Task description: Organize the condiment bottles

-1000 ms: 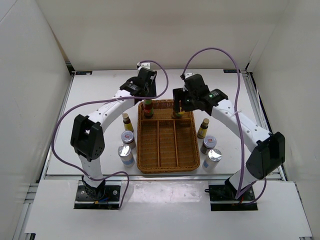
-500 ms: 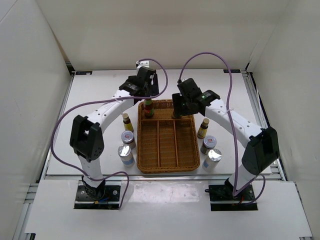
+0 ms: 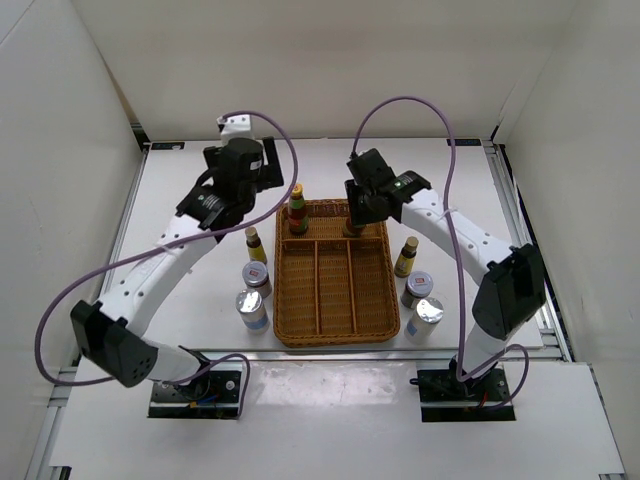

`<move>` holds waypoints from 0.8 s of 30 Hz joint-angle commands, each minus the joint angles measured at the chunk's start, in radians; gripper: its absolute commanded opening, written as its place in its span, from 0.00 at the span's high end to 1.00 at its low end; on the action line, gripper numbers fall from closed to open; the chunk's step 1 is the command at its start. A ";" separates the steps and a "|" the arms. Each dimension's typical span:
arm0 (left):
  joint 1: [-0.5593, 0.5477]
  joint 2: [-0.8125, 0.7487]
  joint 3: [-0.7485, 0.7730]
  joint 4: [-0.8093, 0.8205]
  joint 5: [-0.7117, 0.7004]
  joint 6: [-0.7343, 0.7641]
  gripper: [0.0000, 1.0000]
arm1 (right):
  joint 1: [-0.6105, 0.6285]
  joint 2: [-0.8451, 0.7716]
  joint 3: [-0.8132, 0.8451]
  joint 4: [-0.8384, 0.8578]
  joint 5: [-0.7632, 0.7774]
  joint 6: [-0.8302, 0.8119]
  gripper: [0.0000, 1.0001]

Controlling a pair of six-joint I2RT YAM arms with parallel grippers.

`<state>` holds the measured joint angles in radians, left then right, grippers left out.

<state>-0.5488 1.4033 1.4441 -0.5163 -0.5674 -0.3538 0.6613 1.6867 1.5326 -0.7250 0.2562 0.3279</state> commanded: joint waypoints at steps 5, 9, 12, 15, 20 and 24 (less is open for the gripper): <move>0.050 -0.066 -0.134 -0.008 -0.046 0.015 0.00 | -0.002 0.085 0.219 -0.039 0.063 -0.061 0.91; 0.059 -0.076 -0.156 -0.008 -0.037 0.015 0.00 | -0.011 0.114 0.293 -0.060 0.072 -0.079 0.91; 0.059 -0.086 -0.165 -0.008 -0.026 0.015 0.00 | -0.020 0.139 0.319 -0.060 0.072 -0.079 0.91; 0.069 -0.086 -0.186 -0.008 -0.017 0.006 0.00 | -0.020 0.174 0.330 -0.060 0.072 -0.079 0.89; 0.069 -0.116 -0.218 -0.008 -0.017 0.006 0.00 | -0.020 0.211 0.339 -0.060 0.063 -0.079 0.82; 0.069 -0.129 -0.240 -0.008 -0.008 0.006 0.00 | -0.020 0.211 0.328 -0.060 0.063 -0.070 0.60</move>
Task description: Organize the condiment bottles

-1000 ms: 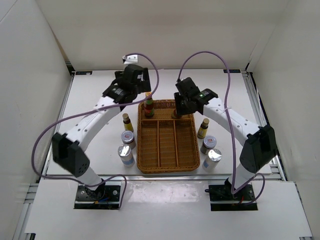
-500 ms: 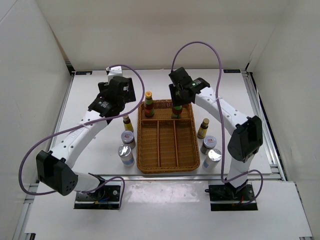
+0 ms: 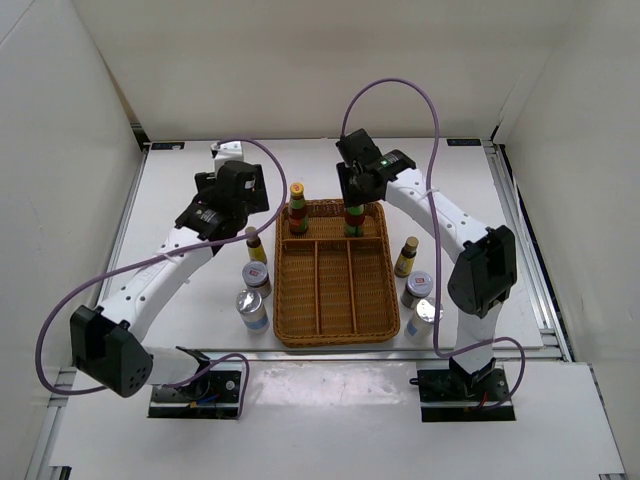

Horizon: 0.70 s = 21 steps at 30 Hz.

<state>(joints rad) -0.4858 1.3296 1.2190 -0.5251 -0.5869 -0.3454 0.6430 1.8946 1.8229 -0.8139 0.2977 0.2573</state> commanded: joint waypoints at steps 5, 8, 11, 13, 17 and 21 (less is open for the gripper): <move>0.006 -0.075 -0.044 0.000 0.012 -0.003 0.00 | -0.002 0.003 0.038 0.028 0.021 0.000 0.44; 0.006 -0.084 -0.055 -0.009 0.012 -0.003 0.00 | -0.002 -0.006 0.029 0.028 0.041 0.010 0.32; 0.006 -0.106 -0.076 -0.009 0.012 -0.003 0.00 | -0.002 -0.026 0.039 0.028 0.061 0.000 0.27; 0.006 -0.118 -0.088 -0.009 0.022 -0.003 0.00 | -0.002 -0.035 0.061 0.028 0.072 -0.009 0.23; 0.006 -0.153 -0.133 -0.009 0.070 -0.003 0.00 | -0.002 -0.117 0.079 0.019 0.122 -0.009 0.14; 0.026 -0.162 -0.173 -0.009 0.178 -0.043 0.00 | -0.012 -0.222 0.013 0.019 0.158 -0.018 0.09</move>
<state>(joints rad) -0.4767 1.1900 1.0641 -0.5278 -0.5022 -0.3595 0.6418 1.7977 1.8351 -0.8116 0.3954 0.2508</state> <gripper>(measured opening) 0.998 0.905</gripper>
